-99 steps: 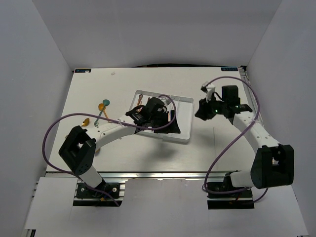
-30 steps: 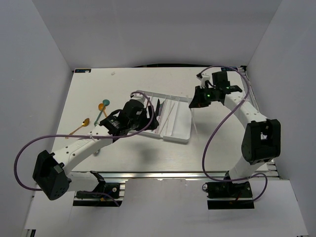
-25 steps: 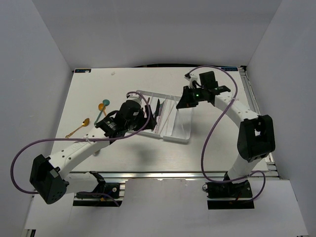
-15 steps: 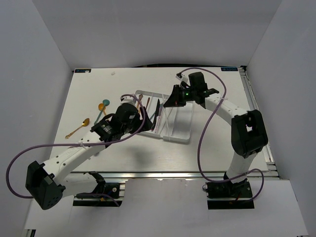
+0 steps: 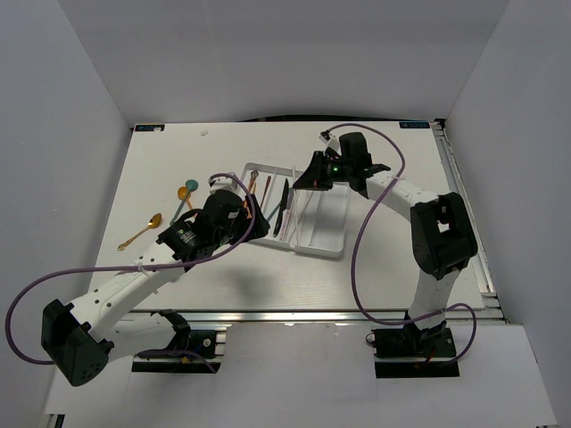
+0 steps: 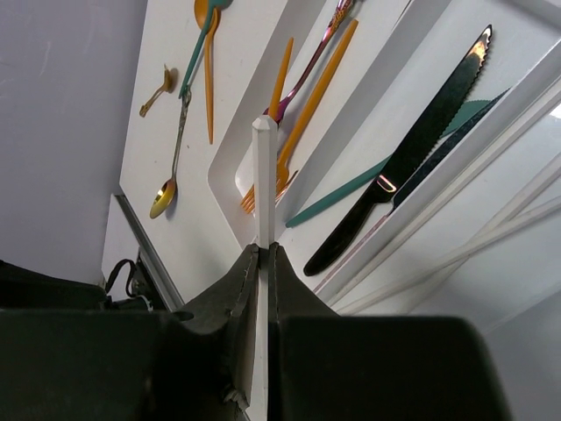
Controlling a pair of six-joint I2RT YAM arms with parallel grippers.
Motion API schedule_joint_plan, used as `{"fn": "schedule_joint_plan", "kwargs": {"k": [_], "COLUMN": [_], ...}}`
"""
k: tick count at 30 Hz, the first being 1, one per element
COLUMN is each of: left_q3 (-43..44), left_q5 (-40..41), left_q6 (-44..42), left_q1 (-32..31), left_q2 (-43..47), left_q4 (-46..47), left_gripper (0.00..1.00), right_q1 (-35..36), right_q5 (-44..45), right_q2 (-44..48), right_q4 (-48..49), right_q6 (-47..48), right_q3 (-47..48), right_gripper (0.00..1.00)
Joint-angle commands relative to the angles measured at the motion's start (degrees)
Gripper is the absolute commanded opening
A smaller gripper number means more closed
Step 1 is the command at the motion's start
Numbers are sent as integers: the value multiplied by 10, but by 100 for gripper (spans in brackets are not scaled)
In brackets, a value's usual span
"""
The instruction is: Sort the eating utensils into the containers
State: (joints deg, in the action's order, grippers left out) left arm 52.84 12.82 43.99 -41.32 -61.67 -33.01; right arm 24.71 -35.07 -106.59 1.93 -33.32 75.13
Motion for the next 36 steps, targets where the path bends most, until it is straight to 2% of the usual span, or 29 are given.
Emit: {"fn": "schedule_joint_plan", "kwargs": {"k": [1,14,23,24,29,32,36], "left_q3": [-5,-5,6,9,3,0,5], "left_q5": [11,18,25,24,-17,-41,-60], "left_q6": [1,0,-10,-11,-33,-54,-80], "left_q1": [5,11,33,45,120,166,235], "left_q2": [7,7,3,1,-4,1,-8], "left_q4": [-6,-19,-51,-57,-88,-93,-112], "left_gripper": [88,88,90,90,89,89,89], "right_q1": [-2,-20,-34,-34,-36,-40,-47], "right_q5": [13,48,74,76,87,89,82], "right_q2": [-5,-37,-64,-64,-72,-77,-69], "right_q4": [38,37,27,25,21,22,17], "right_q6": [-3,29,65,69,81,82,84], "right_q3": [-6,4,15,15,15,19,26], "right_gripper": [0,0,6,11,21,22,29]}}
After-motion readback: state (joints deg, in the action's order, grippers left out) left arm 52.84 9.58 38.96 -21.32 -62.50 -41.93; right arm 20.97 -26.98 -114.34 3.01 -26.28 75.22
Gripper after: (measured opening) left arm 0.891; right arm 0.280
